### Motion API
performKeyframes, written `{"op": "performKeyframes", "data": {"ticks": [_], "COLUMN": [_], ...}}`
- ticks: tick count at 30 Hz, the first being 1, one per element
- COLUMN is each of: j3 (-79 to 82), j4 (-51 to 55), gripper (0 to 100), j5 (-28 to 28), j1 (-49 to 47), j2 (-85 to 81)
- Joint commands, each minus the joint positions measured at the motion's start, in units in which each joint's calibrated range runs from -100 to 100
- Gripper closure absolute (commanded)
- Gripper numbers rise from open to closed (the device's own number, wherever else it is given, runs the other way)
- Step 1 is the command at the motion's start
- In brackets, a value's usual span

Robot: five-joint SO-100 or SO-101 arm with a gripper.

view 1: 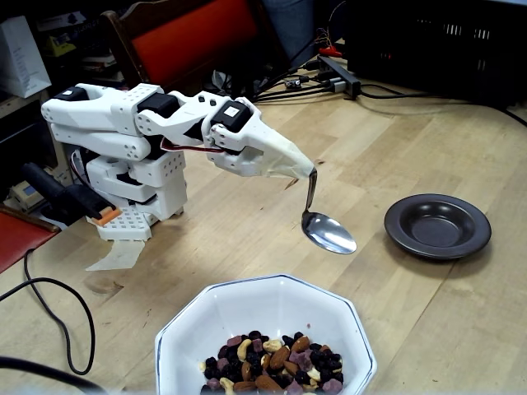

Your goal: Use spoon to transfer food from the white bowl to brown plate

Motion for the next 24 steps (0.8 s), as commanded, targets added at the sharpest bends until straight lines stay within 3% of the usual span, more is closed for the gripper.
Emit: {"op": "performKeyframes", "data": {"ticks": [1, 9, 24], "j3": [-1.13, -11.39, -32.99], "j4": [-0.74, -0.66, -0.66], "gripper": [96, 96, 96], "j5": [0.24, 0.24, 0.24], "j1": [-0.41, -0.49, -0.49], "j2": [-0.44, 2.56, 23.10]}}
